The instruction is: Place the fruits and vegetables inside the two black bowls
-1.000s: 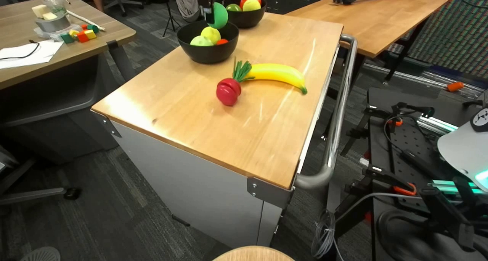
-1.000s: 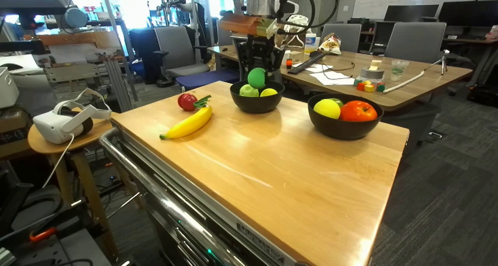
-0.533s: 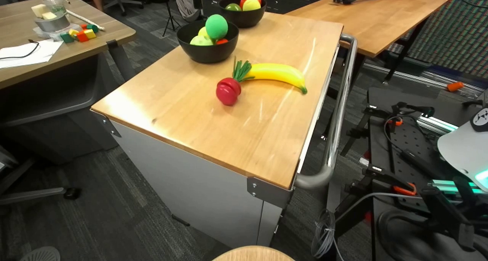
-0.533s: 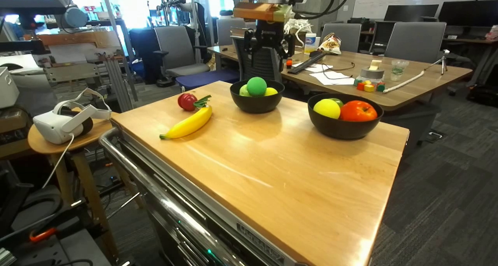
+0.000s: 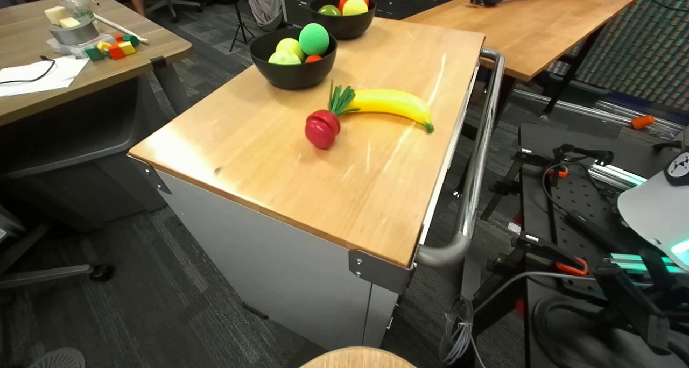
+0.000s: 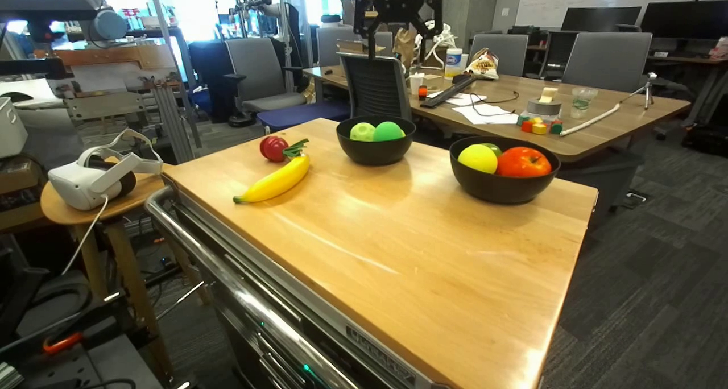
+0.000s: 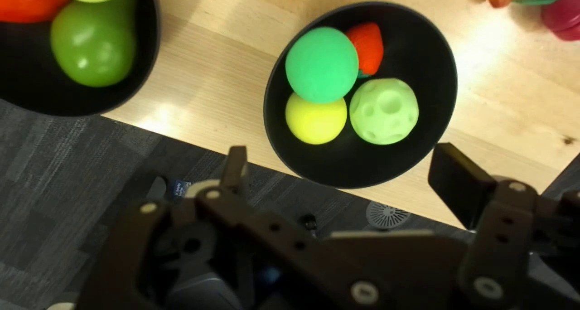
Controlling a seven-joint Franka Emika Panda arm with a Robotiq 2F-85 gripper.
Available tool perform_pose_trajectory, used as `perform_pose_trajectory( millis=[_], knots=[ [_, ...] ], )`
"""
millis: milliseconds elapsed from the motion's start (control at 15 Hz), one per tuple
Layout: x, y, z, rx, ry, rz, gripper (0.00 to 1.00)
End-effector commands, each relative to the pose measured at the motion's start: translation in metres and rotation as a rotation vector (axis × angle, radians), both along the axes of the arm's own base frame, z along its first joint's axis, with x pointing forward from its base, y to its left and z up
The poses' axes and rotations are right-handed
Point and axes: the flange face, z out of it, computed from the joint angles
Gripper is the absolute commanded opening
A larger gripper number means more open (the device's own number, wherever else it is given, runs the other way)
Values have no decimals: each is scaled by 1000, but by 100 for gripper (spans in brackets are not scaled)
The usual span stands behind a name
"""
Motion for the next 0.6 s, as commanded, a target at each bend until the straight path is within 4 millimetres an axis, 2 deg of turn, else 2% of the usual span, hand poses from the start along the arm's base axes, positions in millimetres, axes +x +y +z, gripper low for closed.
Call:
perform_pose_trajectory(
  millis=[0, 200, 533],
  knots=[
    [-51, -7, 12, -7, -26, 28, 100],
    [-77, 0, 2, 0, -63, -11, 100],
    [-123, 23, -40, -67, -109, -17, 100]
  ],
)
